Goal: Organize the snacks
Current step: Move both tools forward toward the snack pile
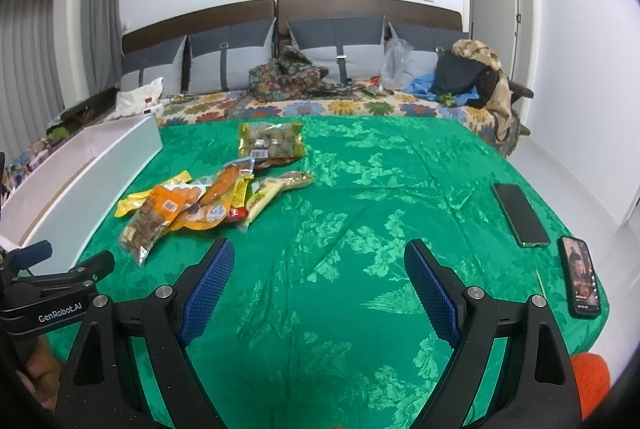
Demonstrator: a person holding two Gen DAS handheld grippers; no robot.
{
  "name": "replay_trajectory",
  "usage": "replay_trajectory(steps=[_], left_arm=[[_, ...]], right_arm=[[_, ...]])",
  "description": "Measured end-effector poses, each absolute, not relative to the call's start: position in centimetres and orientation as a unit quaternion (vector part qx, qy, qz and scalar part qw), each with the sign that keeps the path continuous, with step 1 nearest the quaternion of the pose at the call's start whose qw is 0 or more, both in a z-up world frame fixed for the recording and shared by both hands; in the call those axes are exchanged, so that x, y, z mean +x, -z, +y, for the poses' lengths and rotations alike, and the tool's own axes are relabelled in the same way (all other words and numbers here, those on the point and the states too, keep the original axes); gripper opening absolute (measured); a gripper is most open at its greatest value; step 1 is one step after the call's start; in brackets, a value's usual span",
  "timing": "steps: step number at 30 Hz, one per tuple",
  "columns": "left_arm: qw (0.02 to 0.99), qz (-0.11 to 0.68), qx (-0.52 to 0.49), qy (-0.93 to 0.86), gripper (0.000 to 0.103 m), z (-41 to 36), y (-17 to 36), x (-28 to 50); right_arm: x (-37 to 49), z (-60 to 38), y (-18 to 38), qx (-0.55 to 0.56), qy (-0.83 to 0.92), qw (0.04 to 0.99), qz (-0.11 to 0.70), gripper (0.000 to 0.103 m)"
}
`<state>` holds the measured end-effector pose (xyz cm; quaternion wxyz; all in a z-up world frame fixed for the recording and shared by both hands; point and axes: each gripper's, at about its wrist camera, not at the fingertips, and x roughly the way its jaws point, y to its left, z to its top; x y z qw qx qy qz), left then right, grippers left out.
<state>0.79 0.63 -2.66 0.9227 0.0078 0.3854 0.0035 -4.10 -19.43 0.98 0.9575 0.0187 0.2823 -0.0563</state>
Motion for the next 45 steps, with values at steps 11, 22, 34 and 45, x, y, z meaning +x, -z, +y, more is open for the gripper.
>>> replay_trajectory(steps=[11,22,34,45], left_arm=[[0.880,0.473,-0.022,-0.021,0.103,3.3,9.2,3.4],[0.860,0.509,-0.016,-0.027,0.103,4.5,12.8,4.8],[0.872,0.488,-0.016,-0.019,0.103,5.3,13.1,3.4],[0.878,0.478,-0.011,-0.009,0.103,5.3,13.0,3.2]], right_arm=[[-3.7,-19.8,0.4,0.019,0.053,0.950,0.307,0.089],[-1.8,-20.8,6.6,0.048,0.038,0.903,0.425,0.089],[0.7,-21.2,10.2,0.031,0.042,0.888,0.456,0.089],[1.0,-21.1,11.2,0.011,0.024,0.888,0.459,0.091]])
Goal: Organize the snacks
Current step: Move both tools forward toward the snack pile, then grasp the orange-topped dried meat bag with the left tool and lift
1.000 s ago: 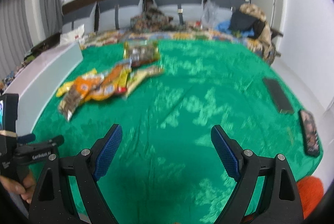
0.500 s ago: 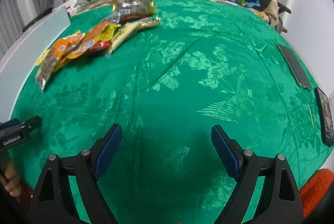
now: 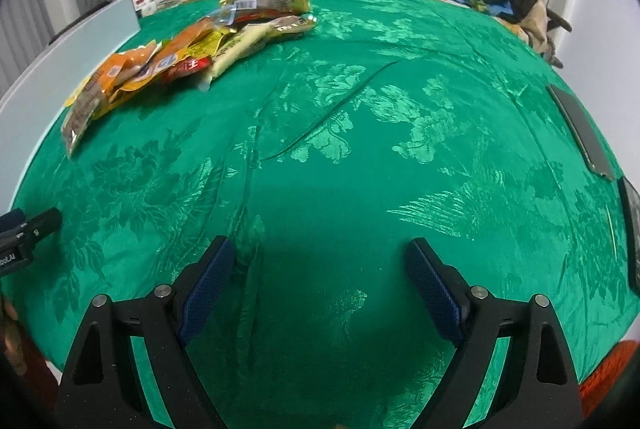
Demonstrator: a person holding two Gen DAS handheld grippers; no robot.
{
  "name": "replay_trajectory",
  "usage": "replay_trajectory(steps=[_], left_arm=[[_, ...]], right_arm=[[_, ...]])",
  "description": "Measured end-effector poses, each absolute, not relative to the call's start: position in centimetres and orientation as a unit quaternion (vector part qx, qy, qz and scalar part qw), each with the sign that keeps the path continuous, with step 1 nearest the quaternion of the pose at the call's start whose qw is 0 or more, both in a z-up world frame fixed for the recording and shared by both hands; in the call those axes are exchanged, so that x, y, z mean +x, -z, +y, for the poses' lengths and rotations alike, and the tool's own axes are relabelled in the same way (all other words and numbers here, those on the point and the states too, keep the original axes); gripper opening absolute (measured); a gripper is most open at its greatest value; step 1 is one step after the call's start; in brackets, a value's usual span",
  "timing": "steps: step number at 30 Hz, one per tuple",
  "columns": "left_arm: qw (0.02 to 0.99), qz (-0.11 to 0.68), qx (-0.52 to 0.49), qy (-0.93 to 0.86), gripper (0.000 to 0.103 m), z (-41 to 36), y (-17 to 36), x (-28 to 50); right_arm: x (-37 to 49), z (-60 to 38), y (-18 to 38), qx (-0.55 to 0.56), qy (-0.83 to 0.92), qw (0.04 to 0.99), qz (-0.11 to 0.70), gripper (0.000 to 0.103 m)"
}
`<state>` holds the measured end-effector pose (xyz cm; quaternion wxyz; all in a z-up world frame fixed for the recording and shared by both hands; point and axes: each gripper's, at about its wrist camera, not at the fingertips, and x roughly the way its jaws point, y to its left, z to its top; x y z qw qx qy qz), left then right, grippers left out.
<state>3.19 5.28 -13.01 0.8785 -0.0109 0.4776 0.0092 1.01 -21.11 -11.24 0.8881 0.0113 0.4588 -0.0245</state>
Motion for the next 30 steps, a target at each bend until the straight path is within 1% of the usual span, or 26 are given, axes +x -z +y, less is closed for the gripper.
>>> replay_trajectory(steps=[6,10,14,19,24,30], left_arm=[[0.878,0.478,-0.009,-0.004,0.103,5.3,12.9,3.4],[0.862,0.507,0.004,0.025,0.103,5.4,12.7,4.7],[0.862,0.501,0.009,0.075,0.103,5.6,11.0,7.2],[0.851,0.499,0.052,0.154,0.103,3.9,8.6,12.3],[0.827,0.529,0.093,0.167,0.103,2.5,10.0,17.5],[0.815,0.543,0.115,0.168,0.103,1.5,11.6,19.6]], right_arm=[[1.1,-21.2,11.2,0.006,0.014,0.889,0.457,0.093],[1.0,-21.1,11.3,0.003,0.012,0.894,0.448,0.093],[0.8,-21.1,11.3,0.003,0.011,0.897,0.441,0.093],[0.8,-21.2,11.3,0.002,0.008,0.899,0.439,0.093],[0.8,-21.2,11.3,0.003,0.007,0.899,0.438,0.093],[0.8,-21.2,11.3,0.001,0.002,0.900,0.437,0.093]])
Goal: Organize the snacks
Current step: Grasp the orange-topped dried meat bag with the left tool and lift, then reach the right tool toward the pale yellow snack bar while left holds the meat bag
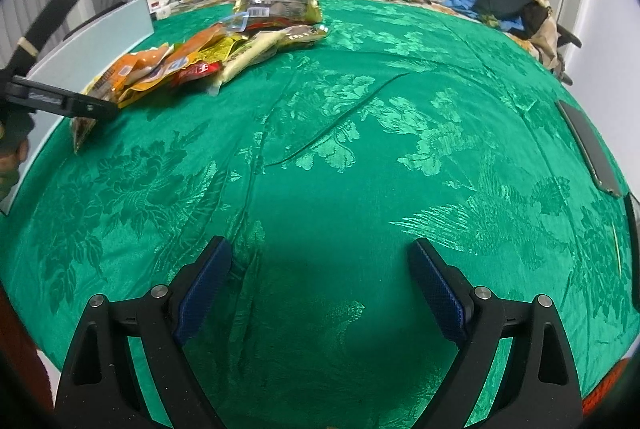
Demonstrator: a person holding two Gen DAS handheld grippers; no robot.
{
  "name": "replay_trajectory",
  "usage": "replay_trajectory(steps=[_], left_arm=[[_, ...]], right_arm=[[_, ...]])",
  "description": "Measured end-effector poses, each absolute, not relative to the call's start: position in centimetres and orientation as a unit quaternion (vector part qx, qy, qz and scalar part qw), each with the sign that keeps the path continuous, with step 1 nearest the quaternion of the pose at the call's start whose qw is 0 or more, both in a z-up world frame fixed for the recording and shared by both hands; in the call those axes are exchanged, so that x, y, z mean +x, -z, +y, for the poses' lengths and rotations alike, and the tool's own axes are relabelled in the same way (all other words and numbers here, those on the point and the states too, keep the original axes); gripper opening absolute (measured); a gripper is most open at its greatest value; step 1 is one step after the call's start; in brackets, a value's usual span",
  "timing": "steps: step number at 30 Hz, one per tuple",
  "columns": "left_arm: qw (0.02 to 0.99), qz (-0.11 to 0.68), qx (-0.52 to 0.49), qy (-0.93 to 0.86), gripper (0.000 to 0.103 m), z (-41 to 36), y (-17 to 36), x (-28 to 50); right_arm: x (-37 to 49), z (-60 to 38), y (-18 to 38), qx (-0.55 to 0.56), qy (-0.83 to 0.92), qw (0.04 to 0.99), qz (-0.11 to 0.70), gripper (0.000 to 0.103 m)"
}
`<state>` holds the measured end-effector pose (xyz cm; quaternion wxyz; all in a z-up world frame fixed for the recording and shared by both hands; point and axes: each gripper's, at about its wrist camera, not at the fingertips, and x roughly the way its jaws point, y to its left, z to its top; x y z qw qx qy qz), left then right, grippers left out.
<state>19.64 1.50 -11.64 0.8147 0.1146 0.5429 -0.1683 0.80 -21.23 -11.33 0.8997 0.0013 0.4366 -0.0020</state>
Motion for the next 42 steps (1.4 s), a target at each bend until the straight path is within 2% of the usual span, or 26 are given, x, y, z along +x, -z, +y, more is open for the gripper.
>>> replay_trajectory(steps=[11,13,14,15,18,22,28,31,35,42], left_arm=[[0.816,0.551,0.071,0.159,0.102,2.6,12.5,20.0],[0.820,0.545,0.067,0.161,0.092,2.7,12.1,19.8],[0.823,0.542,0.072,0.157,0.082,2.7,11.9,19.5],[0.824,0.540,0.077,0.154,0.079,2.7,11.7,19.2],[0.827,0.537,0.082,0.144,0.074,2.7,11.2,17.4],[0.833,0.538,0.049,0.119,0.074,3.6,10.6,14.0],[0.848,0.523,0.025,0.080,0.075,4.7,10.4,9.0],[0.846,0.528,0.022,0.071,0.084,4.9,11.7,8.6],[0.861,0.504,0.032,0.060,0.103,5.0,12.8,8.3],[0.879,0.471,0.025,0.065,0.103,5.5,13.2,8.1]], right_arm=[[0.8,-21.3,11.3,0.000,-0.004,0.901,0.434,0.093],[0.8,-21.3,11.3,0.000,-0.004,0.901,0.434,0.093],[0.8,-21.3,11.3,0.000,-0.004,0.901,0.434,0.093],[0.8,-21.3,11.3,0.000,-0.004,0.901,0.434,0.093],[0.8,-21.3,11.3,0.000,-0.004,0.901,0.434,0.093],[0.8,-21.3,11.3,0.000,-0.004,0.901,0.433,0.093],[0.8,-21.3,11.3,0.001,-0.004,0.901,0.433,0.093],[0.8,-21.3,11.3,0.001,-0.004,0.901,0.433,0.093],[0.7,-21.3,11.3,0.000,-0.006,0.904,0.428,0.093],[0.4,-21.3,11.3,0.001,-0.004,0.908,0.420,0.093]])
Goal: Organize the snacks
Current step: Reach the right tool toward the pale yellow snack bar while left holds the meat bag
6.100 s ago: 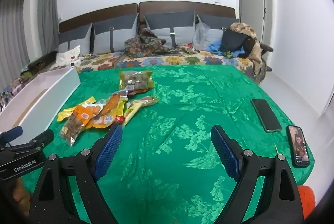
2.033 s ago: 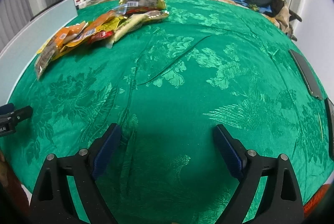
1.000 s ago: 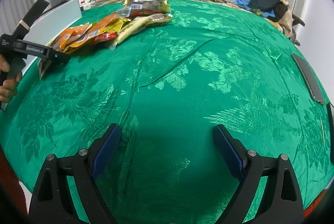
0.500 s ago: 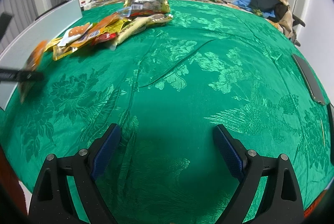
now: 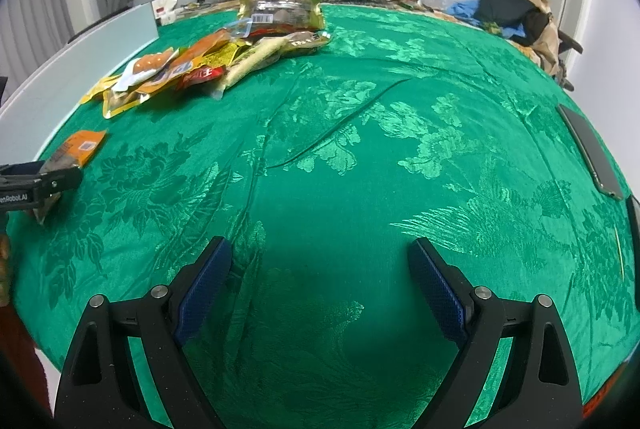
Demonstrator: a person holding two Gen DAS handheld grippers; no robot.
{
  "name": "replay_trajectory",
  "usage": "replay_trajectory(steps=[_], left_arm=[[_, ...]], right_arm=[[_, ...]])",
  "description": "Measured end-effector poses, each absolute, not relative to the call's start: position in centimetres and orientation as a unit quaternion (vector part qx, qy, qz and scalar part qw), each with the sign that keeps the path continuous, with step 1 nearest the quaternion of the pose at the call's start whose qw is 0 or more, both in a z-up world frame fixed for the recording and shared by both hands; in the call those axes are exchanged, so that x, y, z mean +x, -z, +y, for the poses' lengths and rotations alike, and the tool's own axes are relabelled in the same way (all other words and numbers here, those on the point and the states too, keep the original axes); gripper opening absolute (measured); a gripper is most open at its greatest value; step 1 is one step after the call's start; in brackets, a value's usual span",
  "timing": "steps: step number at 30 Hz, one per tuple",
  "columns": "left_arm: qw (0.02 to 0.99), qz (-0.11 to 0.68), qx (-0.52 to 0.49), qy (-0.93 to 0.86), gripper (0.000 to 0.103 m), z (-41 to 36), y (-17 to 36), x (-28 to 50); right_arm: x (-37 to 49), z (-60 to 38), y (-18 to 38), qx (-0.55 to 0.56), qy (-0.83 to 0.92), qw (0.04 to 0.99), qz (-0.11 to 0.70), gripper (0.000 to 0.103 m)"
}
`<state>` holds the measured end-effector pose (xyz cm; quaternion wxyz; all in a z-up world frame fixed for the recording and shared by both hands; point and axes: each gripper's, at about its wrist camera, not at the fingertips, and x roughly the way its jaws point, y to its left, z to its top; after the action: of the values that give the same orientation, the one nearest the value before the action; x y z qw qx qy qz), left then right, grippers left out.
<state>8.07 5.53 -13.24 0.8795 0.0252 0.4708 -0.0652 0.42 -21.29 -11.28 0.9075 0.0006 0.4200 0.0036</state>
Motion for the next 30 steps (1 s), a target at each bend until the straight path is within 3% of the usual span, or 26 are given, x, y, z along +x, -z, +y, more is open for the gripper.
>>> replay_trajectory(steps=[14,20,30], left_arm=[[0.884,0.462,0.024,0.061,0.103,5.6,13.1,7.3],[0.886,0.459,0.022,0.058,0.103,5.5,13.1,7.2],[0.887,0.458,0.020,0.058,0.103,5.5,13.0,7.1]], right_arm=[[0.0,-21.3,11.4,0.001,-0.004,0.911,0.412,0.093],[1.1,-21.6,11.0,0.010,-0.005,0.891,0.453,0.092],[10.3,-24.1,8.9,0.177,0.021,0.868,0.463,0.090]])
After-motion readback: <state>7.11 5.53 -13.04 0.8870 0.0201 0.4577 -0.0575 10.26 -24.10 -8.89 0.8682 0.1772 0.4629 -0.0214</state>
